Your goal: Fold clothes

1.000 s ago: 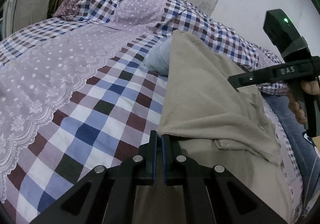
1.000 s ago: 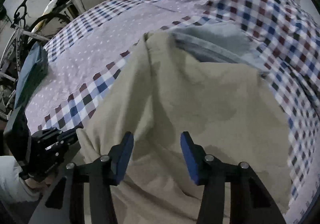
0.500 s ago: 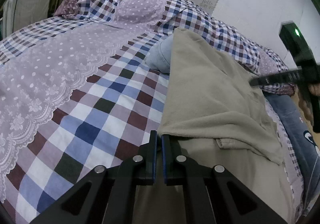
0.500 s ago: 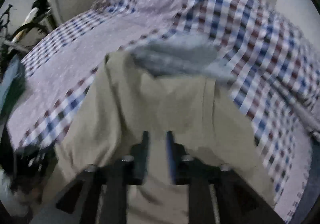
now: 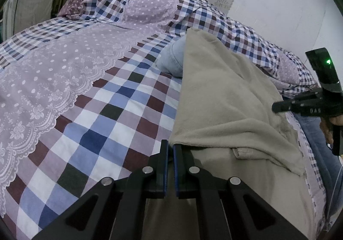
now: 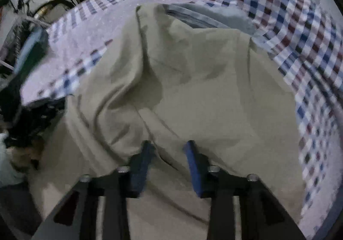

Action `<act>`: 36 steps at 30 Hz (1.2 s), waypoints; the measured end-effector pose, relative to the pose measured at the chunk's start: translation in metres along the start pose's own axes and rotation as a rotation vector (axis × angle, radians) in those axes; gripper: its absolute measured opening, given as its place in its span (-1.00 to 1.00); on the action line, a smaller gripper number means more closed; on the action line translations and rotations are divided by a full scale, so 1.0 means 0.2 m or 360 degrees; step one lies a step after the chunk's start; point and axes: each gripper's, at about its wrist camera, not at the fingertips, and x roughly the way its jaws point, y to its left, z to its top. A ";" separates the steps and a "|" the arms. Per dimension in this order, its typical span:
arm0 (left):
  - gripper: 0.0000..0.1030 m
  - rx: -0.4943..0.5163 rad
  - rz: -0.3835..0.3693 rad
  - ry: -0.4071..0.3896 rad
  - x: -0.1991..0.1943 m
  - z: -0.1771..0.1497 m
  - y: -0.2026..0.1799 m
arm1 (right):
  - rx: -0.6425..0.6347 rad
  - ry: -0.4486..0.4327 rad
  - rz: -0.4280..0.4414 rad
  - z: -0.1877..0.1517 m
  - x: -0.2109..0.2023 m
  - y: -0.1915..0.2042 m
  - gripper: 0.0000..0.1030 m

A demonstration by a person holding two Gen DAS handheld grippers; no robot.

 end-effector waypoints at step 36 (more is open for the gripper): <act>-0.94 -0.0001 0.0027 0.0011 0.02 0.00 0.00 | 0.0171 0.0024 -0.0383 -0.21 -0.11 -0.21 -0.98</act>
